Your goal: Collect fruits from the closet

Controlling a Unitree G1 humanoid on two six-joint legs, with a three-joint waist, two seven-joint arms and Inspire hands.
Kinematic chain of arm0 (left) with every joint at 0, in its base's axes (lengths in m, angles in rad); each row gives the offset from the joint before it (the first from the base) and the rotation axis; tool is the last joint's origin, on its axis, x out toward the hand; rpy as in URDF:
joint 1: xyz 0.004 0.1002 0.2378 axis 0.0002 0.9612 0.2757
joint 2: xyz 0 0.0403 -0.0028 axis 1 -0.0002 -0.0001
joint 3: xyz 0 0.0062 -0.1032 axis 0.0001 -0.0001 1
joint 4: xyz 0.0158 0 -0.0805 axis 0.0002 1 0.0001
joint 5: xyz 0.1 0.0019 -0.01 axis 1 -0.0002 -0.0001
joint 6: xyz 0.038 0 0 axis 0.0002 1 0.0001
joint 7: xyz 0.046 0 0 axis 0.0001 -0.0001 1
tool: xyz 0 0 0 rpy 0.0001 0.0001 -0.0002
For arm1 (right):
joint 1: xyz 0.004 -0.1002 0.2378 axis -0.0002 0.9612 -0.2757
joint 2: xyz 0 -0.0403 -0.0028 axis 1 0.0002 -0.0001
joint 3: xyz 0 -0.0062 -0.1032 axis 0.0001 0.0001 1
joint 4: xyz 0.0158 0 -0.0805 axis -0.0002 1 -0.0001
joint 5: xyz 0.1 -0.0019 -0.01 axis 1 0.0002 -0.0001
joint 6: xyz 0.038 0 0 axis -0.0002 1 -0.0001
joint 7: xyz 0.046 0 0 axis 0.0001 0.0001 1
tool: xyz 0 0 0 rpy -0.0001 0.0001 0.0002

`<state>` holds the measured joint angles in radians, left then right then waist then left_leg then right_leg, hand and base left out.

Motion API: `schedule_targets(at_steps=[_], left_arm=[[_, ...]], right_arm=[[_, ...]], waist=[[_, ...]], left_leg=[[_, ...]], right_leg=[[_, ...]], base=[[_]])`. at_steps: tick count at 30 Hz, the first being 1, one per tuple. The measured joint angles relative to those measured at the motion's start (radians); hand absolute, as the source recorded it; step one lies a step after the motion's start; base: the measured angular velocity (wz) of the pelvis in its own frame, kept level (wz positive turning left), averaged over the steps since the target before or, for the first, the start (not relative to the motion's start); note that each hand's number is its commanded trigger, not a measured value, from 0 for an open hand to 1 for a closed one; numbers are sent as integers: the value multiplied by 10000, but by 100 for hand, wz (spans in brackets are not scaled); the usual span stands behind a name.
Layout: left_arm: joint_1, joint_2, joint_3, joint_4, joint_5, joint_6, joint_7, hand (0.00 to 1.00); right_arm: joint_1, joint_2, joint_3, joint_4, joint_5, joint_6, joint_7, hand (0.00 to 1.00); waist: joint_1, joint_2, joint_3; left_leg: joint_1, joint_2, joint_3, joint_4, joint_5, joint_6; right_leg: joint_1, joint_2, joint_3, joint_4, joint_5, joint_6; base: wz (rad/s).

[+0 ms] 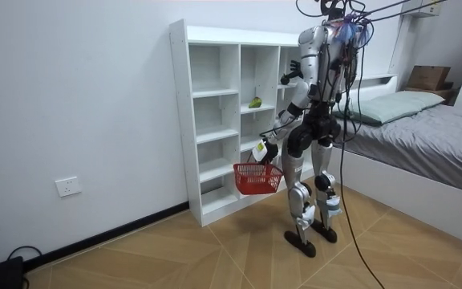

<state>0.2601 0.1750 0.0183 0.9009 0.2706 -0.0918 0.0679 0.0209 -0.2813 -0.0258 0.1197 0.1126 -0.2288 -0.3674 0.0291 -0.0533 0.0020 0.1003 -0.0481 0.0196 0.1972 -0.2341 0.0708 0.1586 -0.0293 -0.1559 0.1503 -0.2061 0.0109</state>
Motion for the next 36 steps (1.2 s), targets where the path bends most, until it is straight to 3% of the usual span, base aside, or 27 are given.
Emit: schedule_targets(at_steps=[13,21,31,36], left_arm=[[292,-2,165,1,81,374,112,100],[293,-9,184,-14,202,515,85,100],[224,-4,380,-10,402,510,89,100],[199,2,386,-317,385,578,82,100]], right_arm=[[-232,0,-101,587,-86,481,226,0],[-616,0,-113,779,-91,561,402,0],[-1541,-106,-343,2020,-242,560,452,0],[-1587,-311,-343,2096,-239,572,646,0]], waist=[[37,-25,24],[44,-1,66],[149,-262,98],[214,-347,56]], left_leg=[[-18,2,2,27,17,-6],[-33,6,7,-5,37,-9],[-24,-1,-58,-9,42,-9],[-26,-3,-125,-4,45,-11]], right_leg=[[19,-5,9,6,8,-14],[7,6,8,11,30,-26],[-4,4,-32,0,30,-25],[0,-1,-105,-1,29,-25]], base=[[0],[0],[1],[5]])
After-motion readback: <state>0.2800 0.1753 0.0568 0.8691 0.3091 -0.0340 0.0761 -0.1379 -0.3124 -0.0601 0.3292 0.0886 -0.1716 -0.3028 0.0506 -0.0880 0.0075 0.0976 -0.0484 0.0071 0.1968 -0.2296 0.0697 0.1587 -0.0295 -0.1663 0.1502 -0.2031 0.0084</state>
